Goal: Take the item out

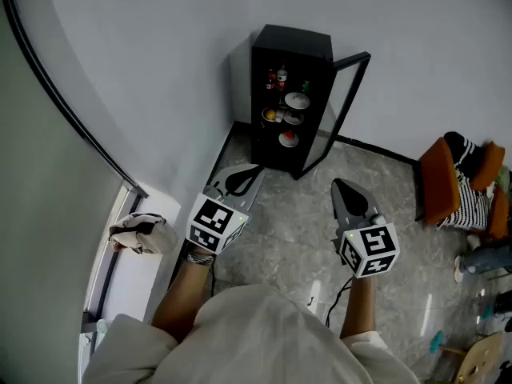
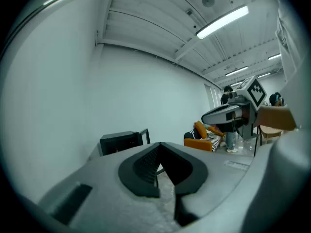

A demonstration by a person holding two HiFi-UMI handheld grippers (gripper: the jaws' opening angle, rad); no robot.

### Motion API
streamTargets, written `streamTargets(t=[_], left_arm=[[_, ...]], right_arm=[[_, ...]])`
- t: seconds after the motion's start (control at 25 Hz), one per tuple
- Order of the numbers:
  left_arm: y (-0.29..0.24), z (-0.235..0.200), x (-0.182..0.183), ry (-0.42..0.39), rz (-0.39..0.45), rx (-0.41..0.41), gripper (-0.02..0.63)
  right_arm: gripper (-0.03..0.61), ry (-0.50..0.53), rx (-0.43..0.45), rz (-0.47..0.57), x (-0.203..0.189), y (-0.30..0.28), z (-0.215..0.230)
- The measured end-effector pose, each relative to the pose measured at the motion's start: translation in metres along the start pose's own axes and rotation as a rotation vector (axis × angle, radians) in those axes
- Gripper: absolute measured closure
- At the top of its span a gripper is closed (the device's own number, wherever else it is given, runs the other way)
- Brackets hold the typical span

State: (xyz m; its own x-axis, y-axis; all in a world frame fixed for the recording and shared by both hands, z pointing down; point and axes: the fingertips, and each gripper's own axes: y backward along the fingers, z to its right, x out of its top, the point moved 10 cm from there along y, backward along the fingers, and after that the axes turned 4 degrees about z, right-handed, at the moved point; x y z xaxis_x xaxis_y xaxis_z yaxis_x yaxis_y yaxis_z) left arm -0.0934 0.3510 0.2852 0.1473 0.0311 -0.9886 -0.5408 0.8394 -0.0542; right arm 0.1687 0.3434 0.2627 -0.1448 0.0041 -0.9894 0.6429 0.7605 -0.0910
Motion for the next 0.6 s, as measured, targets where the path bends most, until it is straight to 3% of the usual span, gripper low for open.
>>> streamTargets(t=[0.32, 0.6], left_arm=[[-0.012, 0.015, 0.005, -0.008, -0.002, 0.004, 0.607], [-0.025, 0.033, 0.003, -0.024, -0.012, 0.007, 0.607]], right_arm=[[0.571, -0.029, 0.0, 0.011, -0.005, 0.009, 0.017], [0.571, -0.084, 0.097, 0.065, -0.012, 0.016, 0.039]])
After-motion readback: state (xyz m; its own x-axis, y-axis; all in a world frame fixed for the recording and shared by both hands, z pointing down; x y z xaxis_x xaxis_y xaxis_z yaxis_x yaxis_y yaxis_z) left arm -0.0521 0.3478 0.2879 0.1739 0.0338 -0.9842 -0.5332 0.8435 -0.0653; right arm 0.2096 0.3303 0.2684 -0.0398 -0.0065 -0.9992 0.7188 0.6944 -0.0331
